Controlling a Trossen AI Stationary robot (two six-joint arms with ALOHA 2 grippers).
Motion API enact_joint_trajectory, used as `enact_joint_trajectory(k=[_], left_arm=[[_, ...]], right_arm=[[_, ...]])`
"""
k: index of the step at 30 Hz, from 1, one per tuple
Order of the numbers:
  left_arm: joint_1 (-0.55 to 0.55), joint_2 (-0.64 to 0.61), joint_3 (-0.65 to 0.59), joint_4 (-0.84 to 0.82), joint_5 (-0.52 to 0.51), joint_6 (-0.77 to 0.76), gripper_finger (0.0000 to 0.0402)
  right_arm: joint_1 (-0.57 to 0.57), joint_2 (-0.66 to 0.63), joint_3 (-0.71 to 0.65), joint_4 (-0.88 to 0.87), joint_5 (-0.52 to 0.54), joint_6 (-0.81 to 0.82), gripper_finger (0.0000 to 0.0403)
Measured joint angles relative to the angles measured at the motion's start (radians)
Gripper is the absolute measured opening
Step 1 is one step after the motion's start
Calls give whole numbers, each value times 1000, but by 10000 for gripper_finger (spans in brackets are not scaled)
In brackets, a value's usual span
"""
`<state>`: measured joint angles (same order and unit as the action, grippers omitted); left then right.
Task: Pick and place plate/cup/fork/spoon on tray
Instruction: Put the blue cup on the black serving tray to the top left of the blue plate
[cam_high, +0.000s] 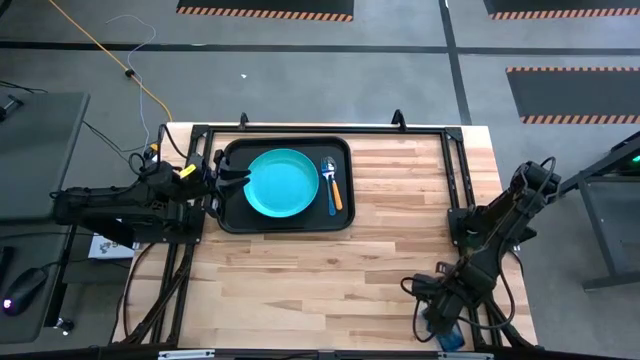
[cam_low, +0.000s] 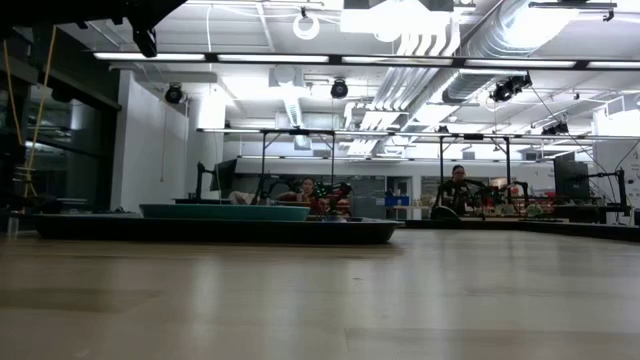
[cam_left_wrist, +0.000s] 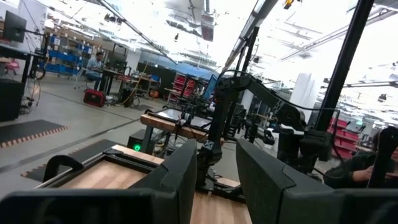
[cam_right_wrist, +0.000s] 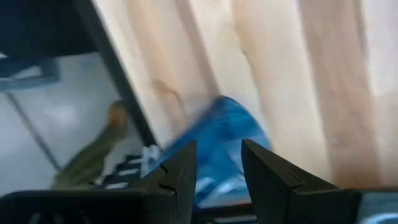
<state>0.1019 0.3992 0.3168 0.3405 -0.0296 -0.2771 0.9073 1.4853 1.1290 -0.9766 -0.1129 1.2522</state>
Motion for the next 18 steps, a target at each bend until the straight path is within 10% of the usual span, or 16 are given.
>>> enact_joint_trajectory(k=[18], left_arm=[[0, 0, 0, -3, 0, 0, 102]], right_arm=[[-44, 14, 1, 14, -87, -80, 105]])
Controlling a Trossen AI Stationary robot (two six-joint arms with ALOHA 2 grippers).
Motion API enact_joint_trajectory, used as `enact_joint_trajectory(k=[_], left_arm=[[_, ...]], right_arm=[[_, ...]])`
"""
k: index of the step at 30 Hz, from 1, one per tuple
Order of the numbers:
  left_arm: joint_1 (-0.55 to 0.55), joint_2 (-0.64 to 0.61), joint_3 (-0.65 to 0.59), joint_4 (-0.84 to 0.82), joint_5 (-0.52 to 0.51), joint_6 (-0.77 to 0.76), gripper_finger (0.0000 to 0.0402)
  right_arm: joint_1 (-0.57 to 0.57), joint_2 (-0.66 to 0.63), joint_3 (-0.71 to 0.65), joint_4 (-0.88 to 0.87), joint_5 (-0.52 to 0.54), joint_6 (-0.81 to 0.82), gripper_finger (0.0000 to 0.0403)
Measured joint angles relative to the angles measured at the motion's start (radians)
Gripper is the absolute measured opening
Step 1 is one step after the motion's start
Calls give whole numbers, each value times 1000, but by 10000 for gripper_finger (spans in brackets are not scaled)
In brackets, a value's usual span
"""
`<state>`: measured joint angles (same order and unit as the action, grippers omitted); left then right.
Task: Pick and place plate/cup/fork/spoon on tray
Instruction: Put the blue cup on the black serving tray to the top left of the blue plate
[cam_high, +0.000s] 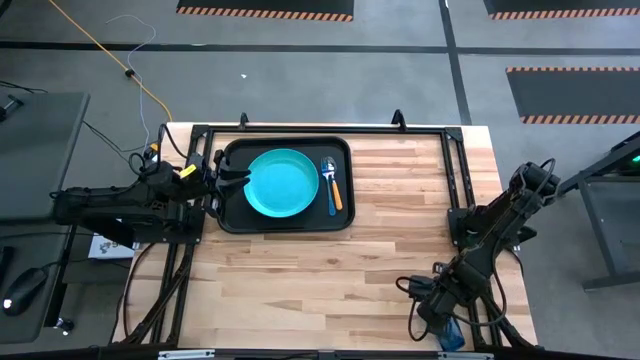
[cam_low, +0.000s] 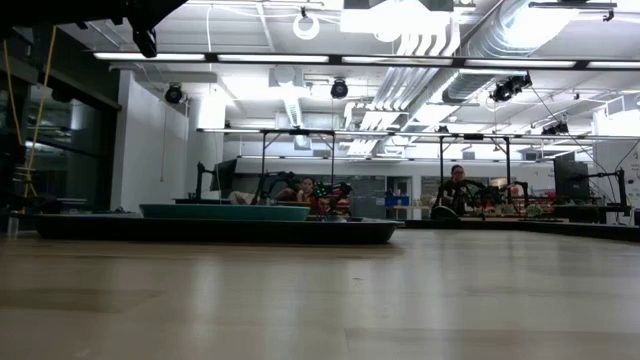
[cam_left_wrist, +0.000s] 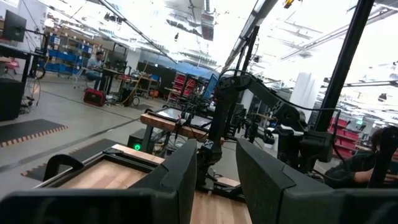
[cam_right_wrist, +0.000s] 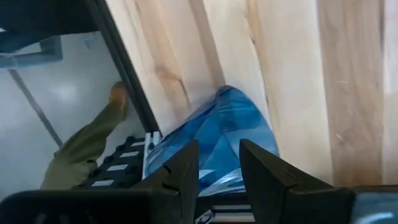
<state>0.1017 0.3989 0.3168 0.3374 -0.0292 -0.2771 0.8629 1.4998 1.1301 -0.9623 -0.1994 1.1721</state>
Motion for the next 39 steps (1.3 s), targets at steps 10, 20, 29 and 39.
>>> enact_joint_trajectory(k=[10, 20, 29, 39], left_arm=[[0, 0, 0, -2, 0, 17, 102], [0, 0, 0, -2, 0, 18, 102], [0, 0, 0, -2, 0, 18, 102], [0, 0, 0, -2, 0, 18, 102]], right_arm=[[-42, 0, 0, 3, 95, 13, 105], [-43, 0, 0, -37, 94, 35, 106], [-48, 0, 0, -69, 67, 0, 106], [-51, 0, 0, -87, 76, -6, 106]])
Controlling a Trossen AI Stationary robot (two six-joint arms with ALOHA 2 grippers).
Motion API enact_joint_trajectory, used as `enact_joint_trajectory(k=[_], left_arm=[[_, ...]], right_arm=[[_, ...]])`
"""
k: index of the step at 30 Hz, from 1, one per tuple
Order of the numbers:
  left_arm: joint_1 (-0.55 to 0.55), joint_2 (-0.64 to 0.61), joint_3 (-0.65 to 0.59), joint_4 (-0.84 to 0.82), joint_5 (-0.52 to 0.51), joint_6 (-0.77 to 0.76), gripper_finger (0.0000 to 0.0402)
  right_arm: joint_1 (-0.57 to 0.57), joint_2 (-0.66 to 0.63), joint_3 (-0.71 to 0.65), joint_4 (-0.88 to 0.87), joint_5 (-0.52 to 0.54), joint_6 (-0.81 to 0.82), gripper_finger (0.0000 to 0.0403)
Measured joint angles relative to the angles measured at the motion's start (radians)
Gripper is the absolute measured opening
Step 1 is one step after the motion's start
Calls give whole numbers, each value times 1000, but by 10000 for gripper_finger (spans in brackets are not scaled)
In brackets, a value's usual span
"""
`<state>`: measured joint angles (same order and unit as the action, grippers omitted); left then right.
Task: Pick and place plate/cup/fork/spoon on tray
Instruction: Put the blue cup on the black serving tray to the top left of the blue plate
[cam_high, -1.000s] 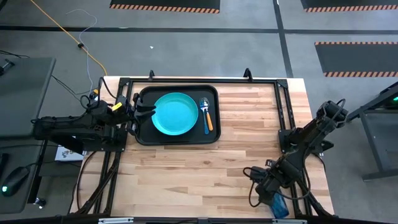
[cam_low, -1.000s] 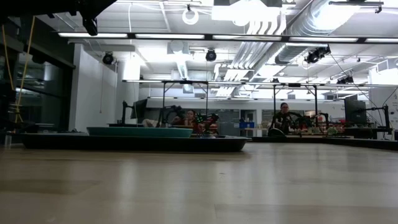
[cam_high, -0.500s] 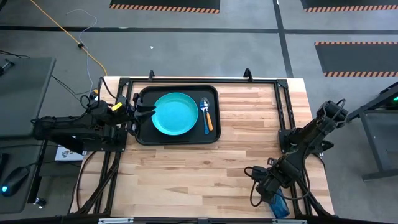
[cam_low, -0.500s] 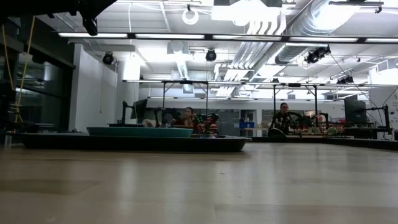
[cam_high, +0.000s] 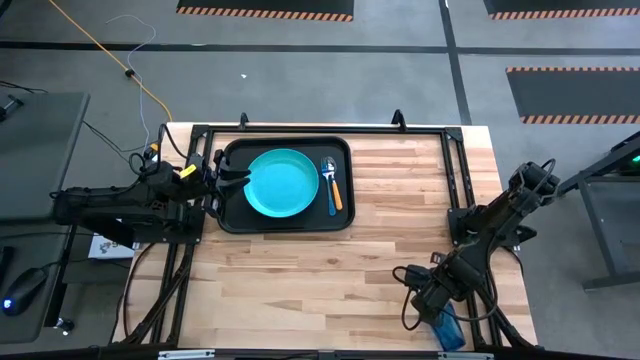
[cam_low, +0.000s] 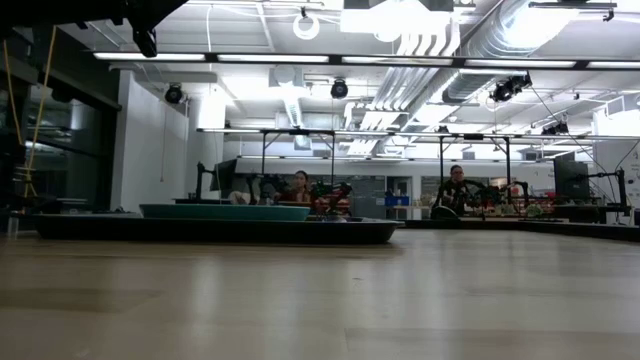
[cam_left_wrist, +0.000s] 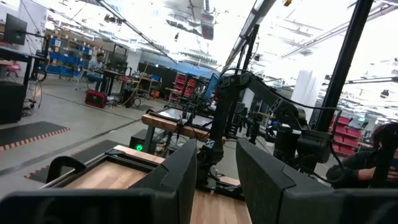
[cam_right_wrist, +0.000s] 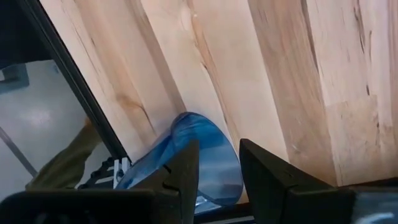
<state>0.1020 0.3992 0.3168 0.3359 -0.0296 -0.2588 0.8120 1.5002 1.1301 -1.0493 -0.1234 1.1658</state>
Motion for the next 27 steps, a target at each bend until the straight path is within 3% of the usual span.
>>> enact_joint_trajectory(k=[27], left_arm=[[0, 0, 0, 2, 0, 1, 102]], right_arm=[[0, 0, 0, 52, 292, 90, 106]])
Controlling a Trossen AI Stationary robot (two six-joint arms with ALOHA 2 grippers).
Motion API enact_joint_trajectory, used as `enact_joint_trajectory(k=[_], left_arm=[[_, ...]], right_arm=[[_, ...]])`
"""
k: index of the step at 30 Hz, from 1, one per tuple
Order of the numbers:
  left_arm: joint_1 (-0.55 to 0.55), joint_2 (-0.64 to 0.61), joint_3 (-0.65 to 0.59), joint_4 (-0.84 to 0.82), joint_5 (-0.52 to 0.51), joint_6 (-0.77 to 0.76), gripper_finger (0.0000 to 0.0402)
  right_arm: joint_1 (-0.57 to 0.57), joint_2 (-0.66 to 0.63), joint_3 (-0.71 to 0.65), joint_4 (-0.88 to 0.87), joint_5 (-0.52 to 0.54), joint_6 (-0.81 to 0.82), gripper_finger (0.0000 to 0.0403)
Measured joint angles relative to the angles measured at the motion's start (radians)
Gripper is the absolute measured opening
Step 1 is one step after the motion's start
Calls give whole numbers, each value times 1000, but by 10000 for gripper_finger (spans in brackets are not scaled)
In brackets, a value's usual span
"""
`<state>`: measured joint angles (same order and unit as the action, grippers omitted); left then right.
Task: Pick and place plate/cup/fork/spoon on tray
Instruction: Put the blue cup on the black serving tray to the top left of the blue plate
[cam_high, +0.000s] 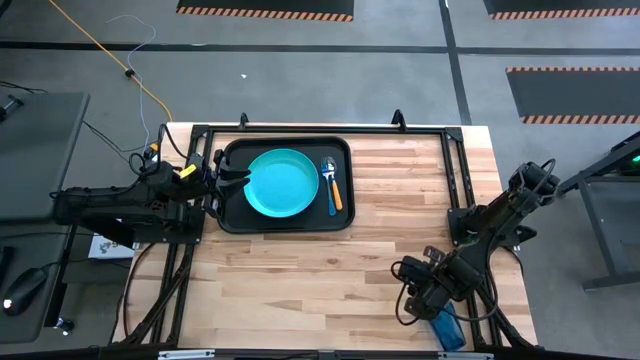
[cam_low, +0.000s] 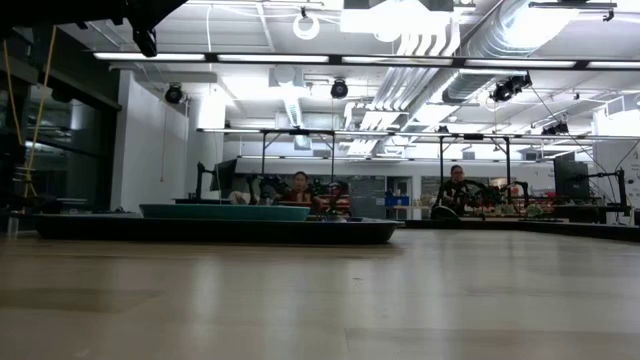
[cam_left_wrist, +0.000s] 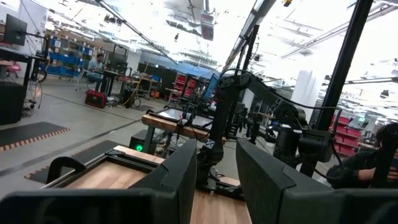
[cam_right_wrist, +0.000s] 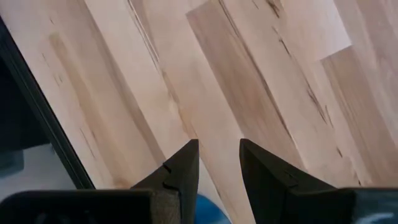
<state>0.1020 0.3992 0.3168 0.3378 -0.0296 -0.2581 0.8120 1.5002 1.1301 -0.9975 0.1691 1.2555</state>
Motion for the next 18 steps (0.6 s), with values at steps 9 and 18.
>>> enact_joint_trajectory(k=[9, 18], left_arm=[[0, 0, 0, 0, 0, 0, 102], [0, 0, 0, 6, -10, 43, 102]], right_arm=[[0, 0, 0, 0, -16, 1, 106], [-7, 0, 0, 70, -19, 1, 106]])
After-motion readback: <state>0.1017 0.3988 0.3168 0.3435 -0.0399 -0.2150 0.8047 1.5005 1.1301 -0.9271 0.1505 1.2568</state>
